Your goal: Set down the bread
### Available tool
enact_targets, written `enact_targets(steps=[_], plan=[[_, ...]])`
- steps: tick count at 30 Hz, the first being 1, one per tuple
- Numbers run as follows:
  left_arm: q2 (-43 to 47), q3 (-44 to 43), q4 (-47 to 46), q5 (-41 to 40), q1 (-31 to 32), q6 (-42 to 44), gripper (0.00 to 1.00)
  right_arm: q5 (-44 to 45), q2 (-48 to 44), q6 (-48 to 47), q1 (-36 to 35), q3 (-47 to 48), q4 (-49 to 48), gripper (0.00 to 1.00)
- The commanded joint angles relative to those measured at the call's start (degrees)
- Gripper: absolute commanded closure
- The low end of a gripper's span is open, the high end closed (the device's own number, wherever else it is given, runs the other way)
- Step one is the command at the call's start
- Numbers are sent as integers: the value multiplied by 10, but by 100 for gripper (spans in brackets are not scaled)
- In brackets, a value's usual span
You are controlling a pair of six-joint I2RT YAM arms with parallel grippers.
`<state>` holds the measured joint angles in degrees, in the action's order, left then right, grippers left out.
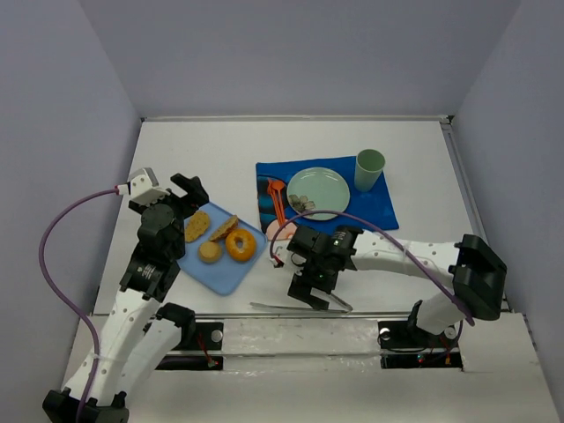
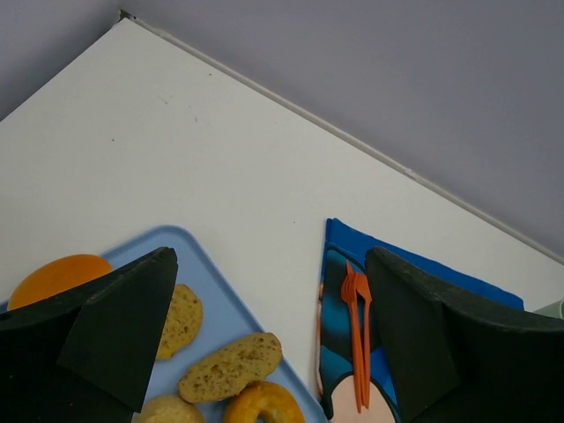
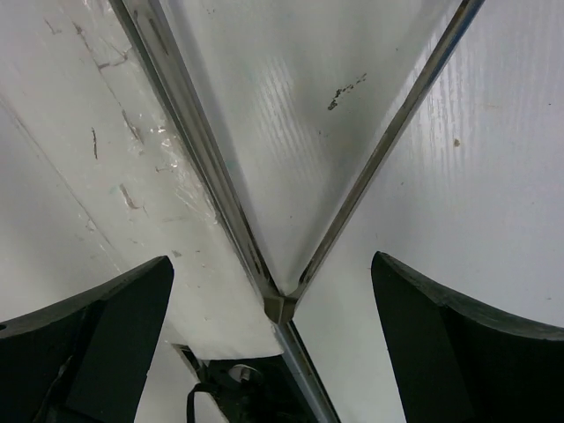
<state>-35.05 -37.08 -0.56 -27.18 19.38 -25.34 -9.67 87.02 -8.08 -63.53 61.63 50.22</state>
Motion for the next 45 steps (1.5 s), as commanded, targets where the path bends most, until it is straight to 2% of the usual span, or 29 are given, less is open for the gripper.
enact_targets(steps=[1,6,10,14,23,41,45], plan=[[2,5,-32,-11,-1,6,1,-3,16,45,-6,29,11,0],[3,4,-30,-28,-1,6,1,-11,29,77,-12,11,-11,0],[2,3,-33,-25,-1,7,1,77,46,102,-12,-1,-35,0],[-3,3,-33,-24,-1,8,1,42,45,88,-12,-15,-58,0],[-5,3,-35,-24,-1,8,1,31,75,63,-27,-14,-54,0],[0,6,-30,-41,-1,8,1,137,138,79,-39,3,-57,0],[-4,6,-30,-44,-1,7,1,159,144,103,-39,7,-56,7]])
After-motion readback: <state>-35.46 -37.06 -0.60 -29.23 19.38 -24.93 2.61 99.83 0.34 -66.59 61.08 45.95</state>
